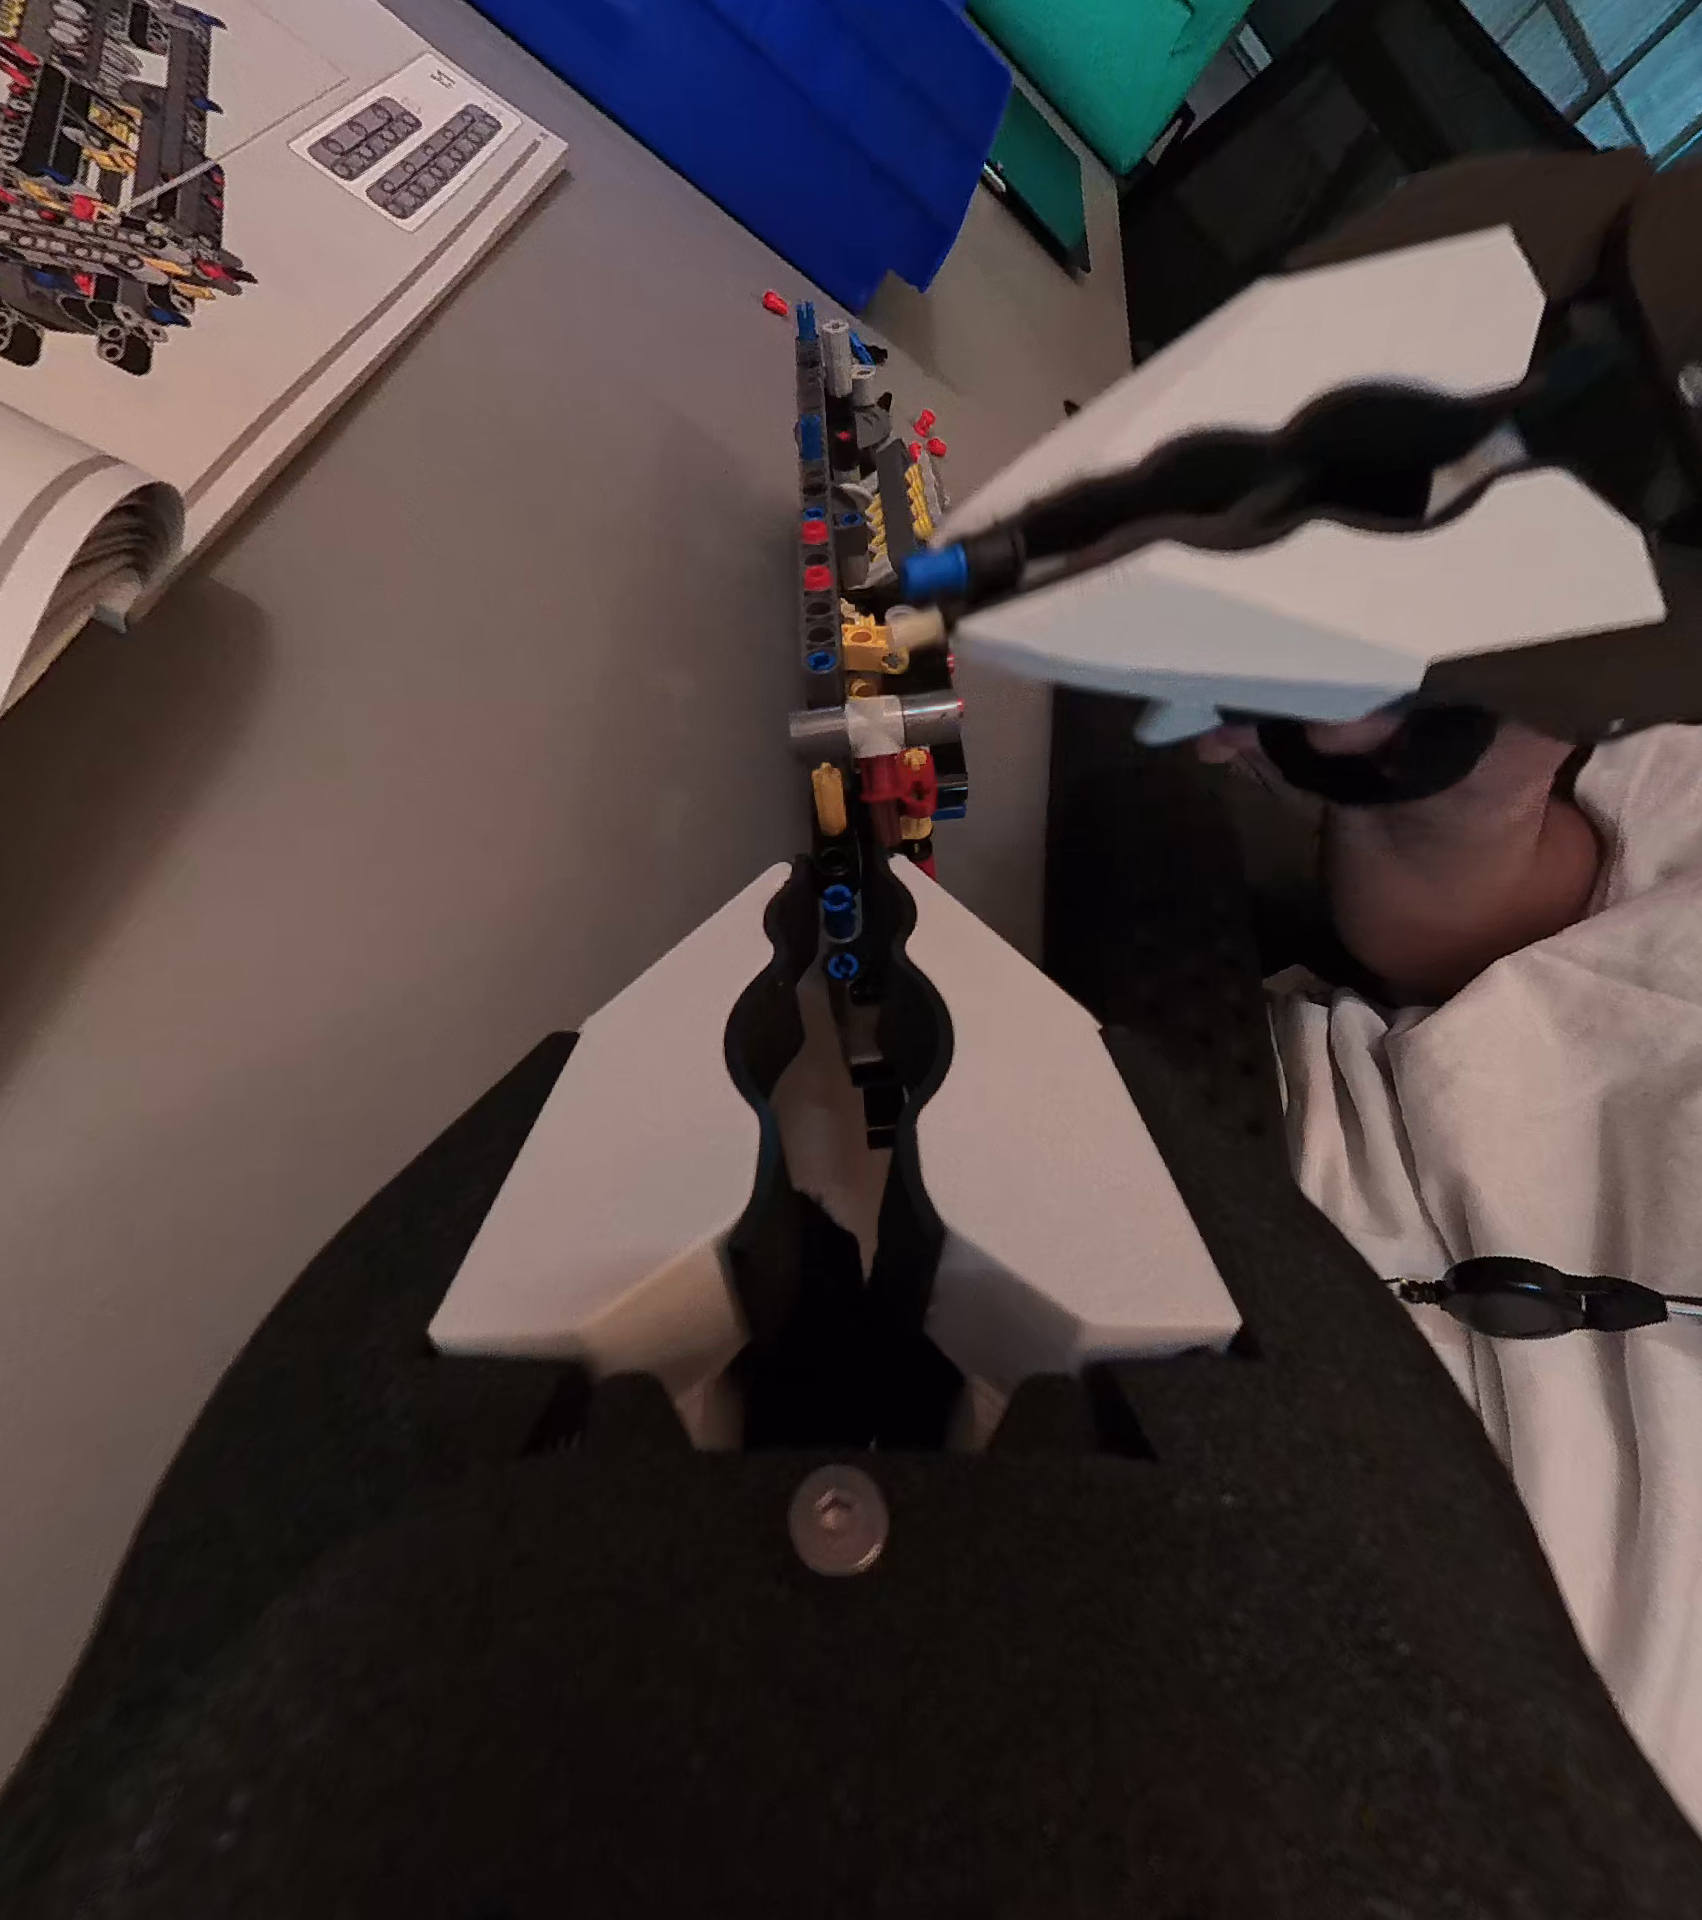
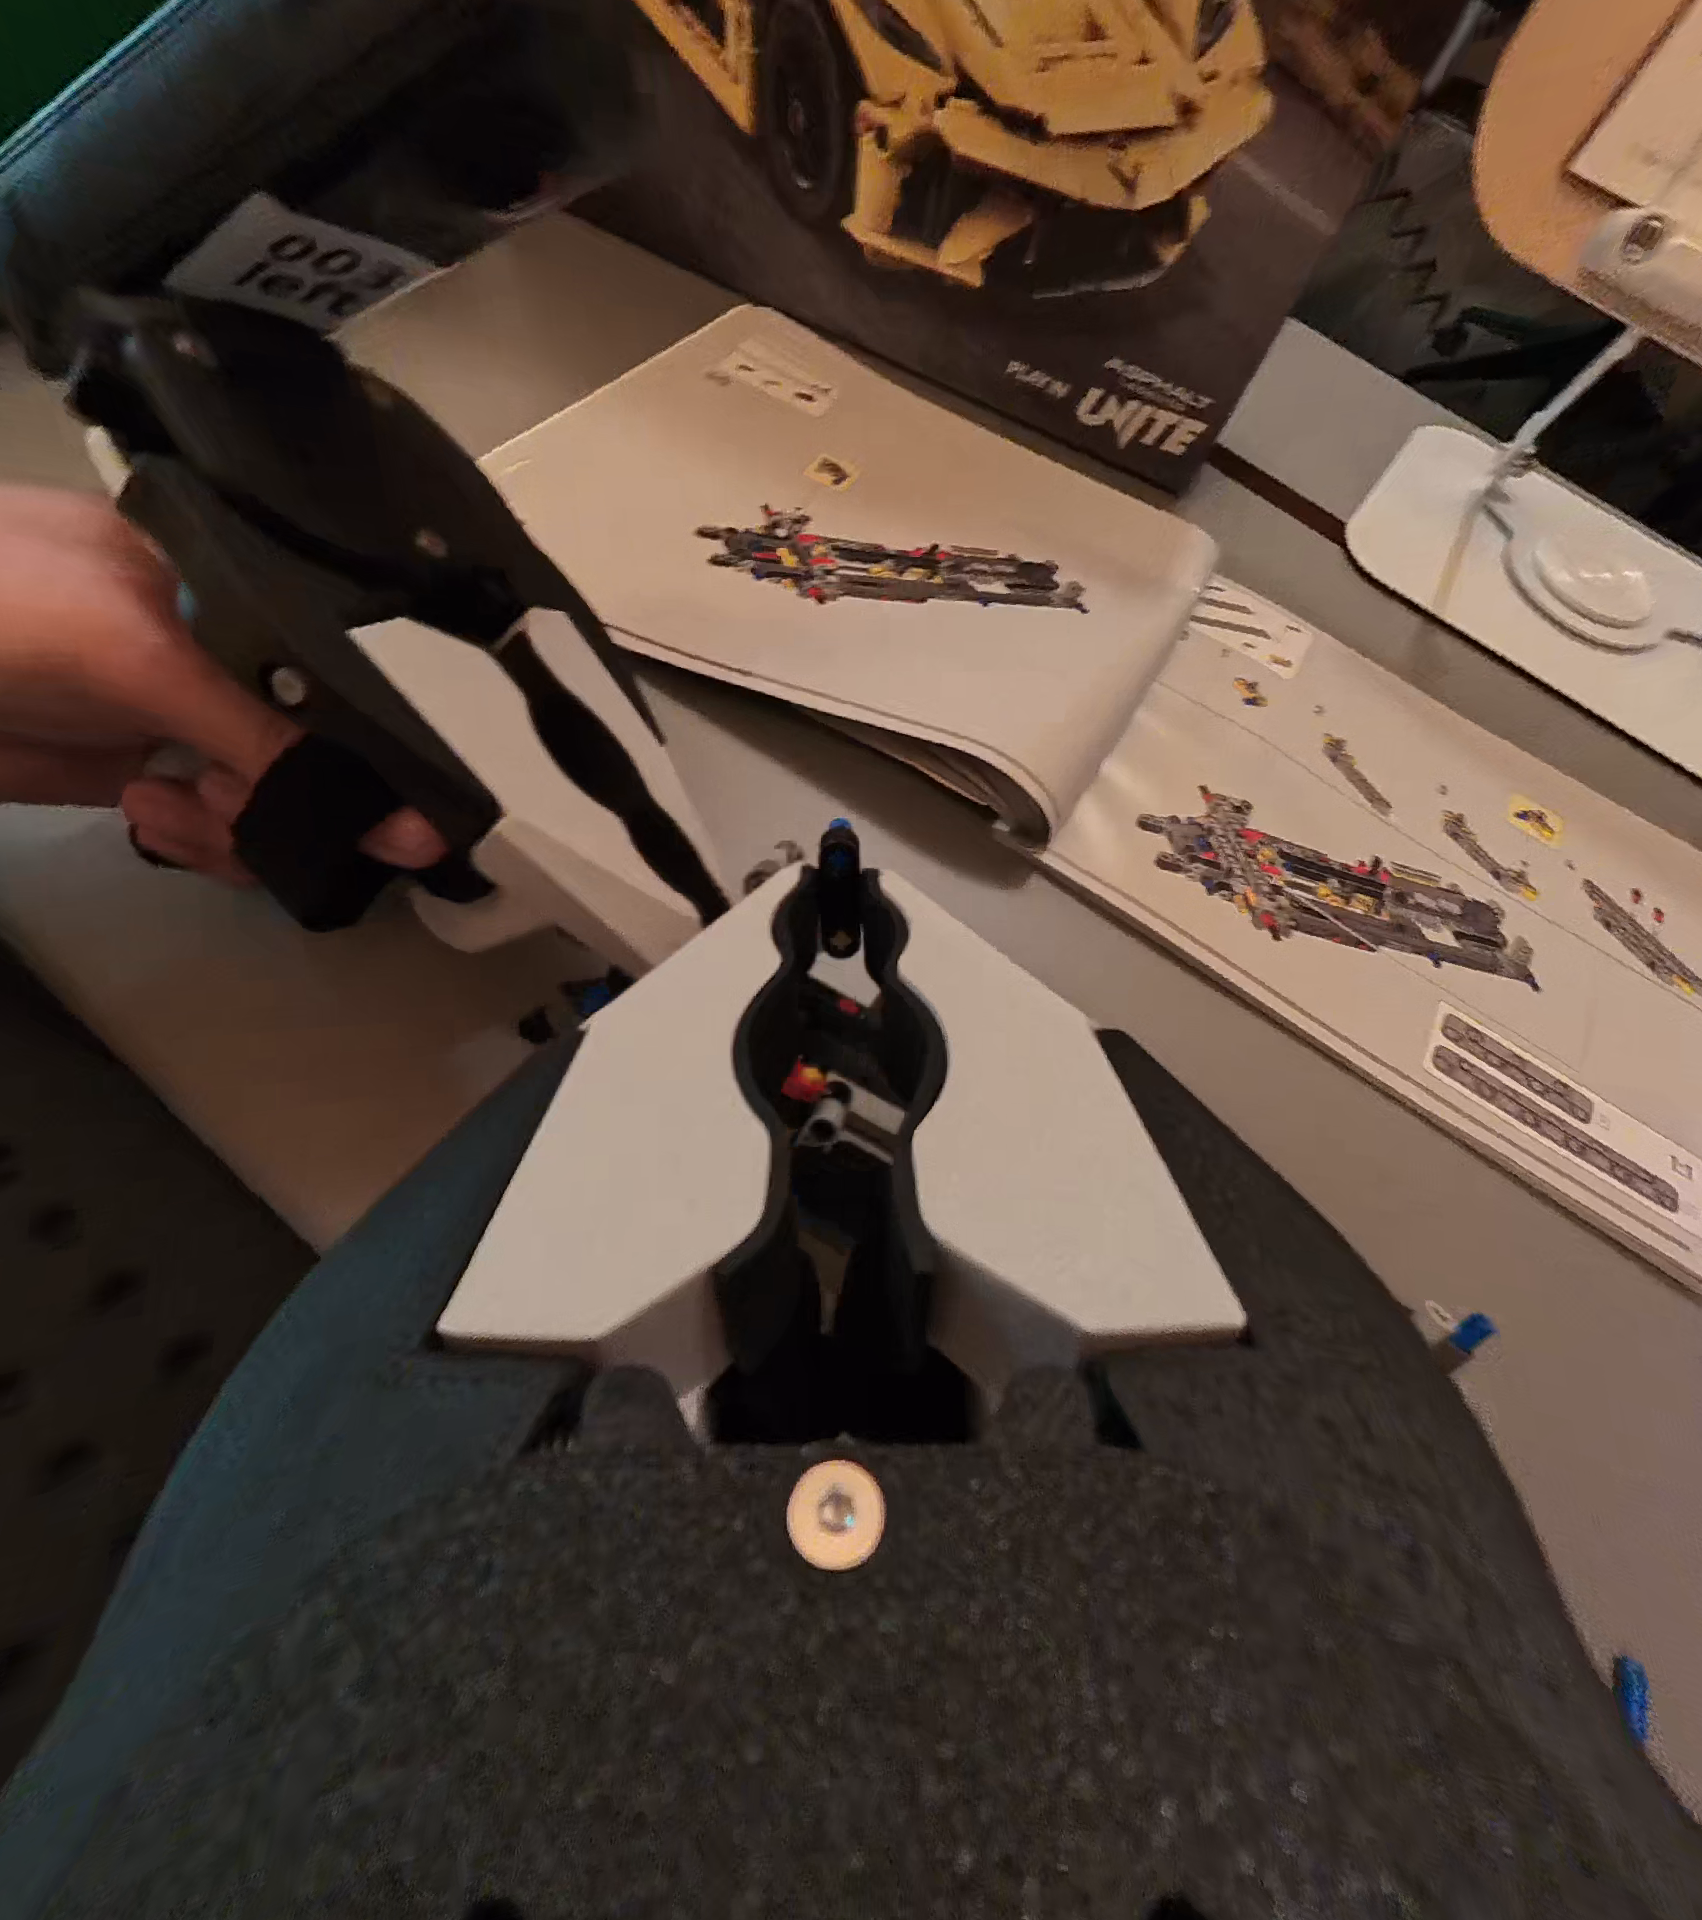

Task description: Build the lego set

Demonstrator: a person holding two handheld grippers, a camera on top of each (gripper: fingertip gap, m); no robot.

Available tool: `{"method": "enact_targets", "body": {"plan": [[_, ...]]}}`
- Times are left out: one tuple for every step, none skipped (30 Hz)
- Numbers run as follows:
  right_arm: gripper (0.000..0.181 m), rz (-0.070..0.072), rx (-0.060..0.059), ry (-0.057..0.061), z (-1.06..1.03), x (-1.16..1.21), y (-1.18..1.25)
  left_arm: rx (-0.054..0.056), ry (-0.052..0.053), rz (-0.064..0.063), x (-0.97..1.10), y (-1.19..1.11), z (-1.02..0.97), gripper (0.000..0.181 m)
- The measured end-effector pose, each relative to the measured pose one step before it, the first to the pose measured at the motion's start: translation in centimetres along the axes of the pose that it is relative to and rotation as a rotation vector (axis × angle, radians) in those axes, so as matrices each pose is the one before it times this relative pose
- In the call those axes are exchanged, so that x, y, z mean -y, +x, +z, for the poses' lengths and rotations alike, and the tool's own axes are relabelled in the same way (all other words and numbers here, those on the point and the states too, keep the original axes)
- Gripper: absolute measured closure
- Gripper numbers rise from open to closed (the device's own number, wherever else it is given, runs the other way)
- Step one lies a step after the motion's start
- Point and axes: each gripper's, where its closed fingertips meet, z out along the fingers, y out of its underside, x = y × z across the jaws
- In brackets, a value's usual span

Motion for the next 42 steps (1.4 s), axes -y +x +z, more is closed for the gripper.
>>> {"method": "enact_targets", "body": {"plan": [[0.174, 0.0258, -0.0049, 0.0032, -0.079, 0.116, 0.490, 0.0018, -0.0031, 0.0094, -0.018, 0.081, 0.070, 0.175], [0.175, 0.0222, 0.0014, 0.0007, -0.010, 0.050, 0.377, 0.0025, -0.0028, 0.0143, -0.013, 0.132, 0.074, 0.175], [0.174, 0.0055, 0.0074, -0.0138, 0.028, -0.163, 0.185, 0.0029, -0.0030, 0.0165, -0.014, 0.135, 0.075, 0.175], [0.174, -0.0112, 0.0063, -0.0022, -0.168, 0.025, 0.016, 0.0018, -0.0041, 0.0120, -0.037, 0.140, 0.064, 0.175], [0.175, -0.0104, 0.0002, 0.0155, -0.391, 0.309, -0.019, 0.0000, -0.0024, 0.0036, -0.014, 0.105, 0.040, 0.175], [0.174, -0.0159, 0.0476, 0.0164, -0.445, 0.380, -0.806, -0.0006, -0.0014, -0.0013, -0.017, 0.051, 0.013, 0.175], [0.175, -0.0384, 0.1043, 0.0110, -0.444, 0.313, -1.842, 0.0011, -0.0005, -0.0018, -0.013, -0.015, -0.006, 0.175], [0.174, -0.0505, 0.0824, -0.0047, -0.165, 0.039, -1.768, 0.0013, 0.0002, -0.0003, -0.008, -0.031, -0.014, 0.175], [0.174, -0.0404, -0.0038, -0.0239, 0.205, -0.187, -0.553, -0.0008, 0.0012, -0.0003, 0.009, -0.009, 0.016, 0.175], [0.174, -0.0422, -0.0292, -0.0290, 0.402, -0.267, -0.122, -0.0012, 0.0015, -0.0012, 0.026, 0.011, 0.027, 0.175], [0.174, -0.0410, -0.0180, -0.0217, 0.541, -0.220, -0.165, -0.0008, 0.0013, 0.0008, 0.027, 0.027, 0.031, 0.175], [0.174, -0.0222, -0.0323, -0.0197, 0.591, -0.252, 0.282, 0.0003, 0.0005, 0.0041, 0.013, 0.039, 0.032, 0.175], [0.174, -0.0113, -0.0225, -0.0223, 0.583, -0.312, 0.315, 0.0024, -0.0007, 0.0053, -0.001, 0.036, 0.000, 0.175], [0.174, -0.0031, -0.0209, -0.0182, 0.372, -0.261, 0.474, 0.0025, -0.0011, 0.0054, 0.003, 0.032, -0.014, 0.175], [0.174, 0.0050, -0.0306, -0.0084, 0.130, -0.153, 0.802, 0.0028, -0.0004, 0.0037, -0.007, 0.027, -0.014, 0.175], [0.175, 0.0141, 0.0079, 0.0115, -0.066, 0.108, 0.308, 0.0048, 0.0053, 0.0020, 0.091, -0.025, -0.036, 0.175], [0.174, 0.0364, 0.0163, 0.0092, -0.117, 0.091, 0.216, 0.0034, 0.0066, -0.0003, 0.123, -0.040, -0.060, 0.175], [0.175, 0.0317, -0.0119, 0.0011, -0.135, -0.059, 0.599, -0.0006, -0.0003, 0.0018, 0.009, 0.005, -0.040, 0.175], [0.175, 0.0025, -0.0321, -0.0069, -0.168, -0.235, 0.879, -0.0008, -0.0027, 0.0050, -0.051, -0.007, -0.025, 0.175], [0.174, 0.0007, -0.0246, -0.0033, -0.181, -0.225, 0.787, -0.0021, -0.0006, 0.0022, -0.032, 0.016, 0.004, 0.175], [0.175, 0.0213, -0.0073, -0.0028, -0.158, -0.254, 0.582, -0.0010, 0.0010, -0.0014, 0.005, 0.001, 0.014, 0.175], [0.175, 0.0345, 0.0139, -0.0024, -0.146, -0.273, 0.269, -0.0007, 0.0007, -0.0006, 0.009, 0.005, 0.015, 0.175], [0.174, 0.0329, 0.0256, -0.0017, -0.137, -0.309, 0.025, -0.0004, -0.0004, -0.0002, 0.004, -0.004, 0.027, 0.175], [0.175, 0.0232, 0.0110, 0.0062, -0.202, -0.216, 0.137, -0.0012, -0.0023, -0.0002, -0.023, 0.014, 0.020, 0.175], [0.174, 0.0129, -0.0057, 0.0122, -0.324, -0.091, 0.274, 0.0000, 0.0004, 0.0005, 0.012, 0.009, 0.006, 0.175], [0.174, 0.0080, -0.0057, 0.0241, -0.432, 0.072, 0.208, 0.0004, 0.0004, 0.0006, -0.002, -0.015, 0.007, 0.175], [0.175, 0.0161, -0.0009, 0.0278, -0.504, 0.134, 0.120, 0.0005, 0.0009, -0.0009, 0.015, -0.031, -0.003, 0.175], [0.174, 0.0245, 0.0066, 0.0220, -0.503, 0.026, 0.021, -0.0012, 0.0011, -0.0034, -0.003, -0.038, 0.000, 0.175], [0.175, 0.0204, 0.0240, 0.0134, -0.436, -0.152, -0.293, -0.0020, 0.0013, -0.0056, 0.002, -0.036, -0.001, 0.175], [0.175, 0.0086, 0.0405, 0.0014, -0.325, -0.397, -0.677, -0.0026, 0.0015, -0.0070, 0.000, -0.037, -0.010, 0.175], [0.175, 0.0065, 0.0245, -0.0080, -0.221, -0.562, -0.623, -0.0026, 0.0011, -0.0067, 0.000, -0.036, 0.000, 0.175], [0.175, 0.0056, 0.0306, -0.0040, -0.143, -0.509, -0.872, -0.0020, 0.0006, -0.0058, -0.007, -0.044, 0.003, 0.175], [0.175, 0.0217, 0.0273, -0.0018, -0.010, -0.404, -0.863, -0.0019, 0.0007, -0.0059, 0.004, -0.046, -0.007, 0.175], [0.175, 0.0411, -0.0096, -0.0024, 0.120, -0.336, -0.245, -0.0019, 0.0019, -0.0052, 0.019, -0.027, 0.004, 0.175], [0.175, 0.0364, -0.0099, 0.0004, 0.220, -0.262, -0.181, -0.0020, 0.0017, -0.0038, 0.024, -0.014, -0.004, 0.175], [0.175, 0.0409, -0.0070, 0.0046, 0.287, -0.171, -0.144, -0.0010, 0.0009, -0.0012, 0.015, -0.002, 0.003, 0.175], [0.175, 0.0437, 0.0005, 0.0049, 0.344, -0.120, -0.182, -0.0002, 0.0009, 0.0006, 0.010, 0.012, 0.020, 0.175], [0.175, 0.0305, -0.0060, 0.0062, 0.342, -0.070, -0.046, -0.0003, 0.0000, 0.0018, -0.013, 0.042, 0.018, 0.175], [0.174, 0.0187, -0.0142, 0.0029, 0.298, -0.070, 0.095, 0.0010, -0.0001, 0.0038, -0.009, 0.040, 0.017, 0.175], [0.175, 0.0117, -0.0313, 0.0107, 0.156, 0.121, 0.374, 0.0021, 0.0018, 0.0057, -0.003, 0.048, 0.014, 0.175], [0.175, 0.0032, -0.0214, 0.0169, 0.030, 0.248, 0.226, 0.0028, 0.0042, 0.0064, 0.033, 0.036, 0.013, 0.175], [0.175, 0.0070, -0.0157, -0.0004, 0.061, 0.071, 0.193, 0.0027, 0.0038, 0.0061, 0.041, 0.065, 0.016, 0.175]]}}
